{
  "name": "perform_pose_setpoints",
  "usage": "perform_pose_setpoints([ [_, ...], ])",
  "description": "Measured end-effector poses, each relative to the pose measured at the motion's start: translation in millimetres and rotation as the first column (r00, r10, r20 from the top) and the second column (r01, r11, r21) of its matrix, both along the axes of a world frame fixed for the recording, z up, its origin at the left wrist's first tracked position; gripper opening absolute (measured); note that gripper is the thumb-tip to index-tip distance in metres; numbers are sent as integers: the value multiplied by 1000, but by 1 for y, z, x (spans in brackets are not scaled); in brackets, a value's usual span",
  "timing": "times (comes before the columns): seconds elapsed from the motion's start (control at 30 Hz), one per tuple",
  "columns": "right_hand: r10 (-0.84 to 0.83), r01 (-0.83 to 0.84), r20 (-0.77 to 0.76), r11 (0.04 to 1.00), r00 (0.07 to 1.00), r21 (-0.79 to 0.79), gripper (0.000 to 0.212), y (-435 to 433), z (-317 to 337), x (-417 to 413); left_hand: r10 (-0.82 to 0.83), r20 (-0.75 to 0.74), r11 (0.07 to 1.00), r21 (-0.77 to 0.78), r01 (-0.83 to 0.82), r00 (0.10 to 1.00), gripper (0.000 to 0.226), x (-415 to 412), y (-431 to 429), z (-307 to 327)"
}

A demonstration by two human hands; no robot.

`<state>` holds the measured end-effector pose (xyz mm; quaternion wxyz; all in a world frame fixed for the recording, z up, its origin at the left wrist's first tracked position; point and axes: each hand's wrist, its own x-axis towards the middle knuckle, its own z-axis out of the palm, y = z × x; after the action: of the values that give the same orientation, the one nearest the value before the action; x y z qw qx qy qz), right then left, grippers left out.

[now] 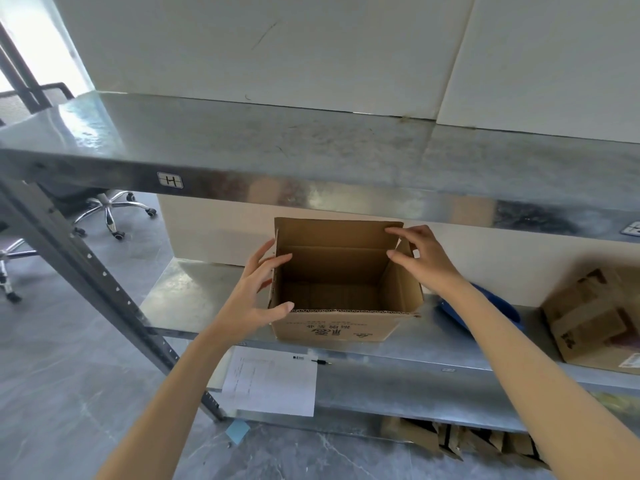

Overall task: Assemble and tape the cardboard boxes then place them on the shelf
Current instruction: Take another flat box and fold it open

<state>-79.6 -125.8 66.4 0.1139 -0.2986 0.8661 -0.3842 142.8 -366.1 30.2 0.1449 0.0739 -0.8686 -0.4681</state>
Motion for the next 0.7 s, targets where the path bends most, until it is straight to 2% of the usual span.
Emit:
perform_pose_setpoints([
  [0.17,44,-44,-1,999,999,-19,40,-3,1,8,-125,54,968,227,110,991,73,-1,-3,-3],
  [0.27,122,-121,109,993,987,-15,46,0,1,16,-103,62,957,280,82,993,58,-5,-4,-5],
  [0.37,176,-182,254,983,951,2,58,2,-1,19,-52,96,977,209,31,994,59,-10,-4,-6],
  [0.43,197,-222,290,974,936,53,63,4,-4,18,-14,81,990,141,2,997,57,-14,-4,-8],
  [0.57,198,-240,274,962,941,128,68,10,-13,16,46,46,994,95,-51,998,50,-23,-11,-18],
  [0.7,169,-190,181,976,969,104,69,13,-23,8,128,87,987,83,-135,988,49,-33,-17,-22],
])
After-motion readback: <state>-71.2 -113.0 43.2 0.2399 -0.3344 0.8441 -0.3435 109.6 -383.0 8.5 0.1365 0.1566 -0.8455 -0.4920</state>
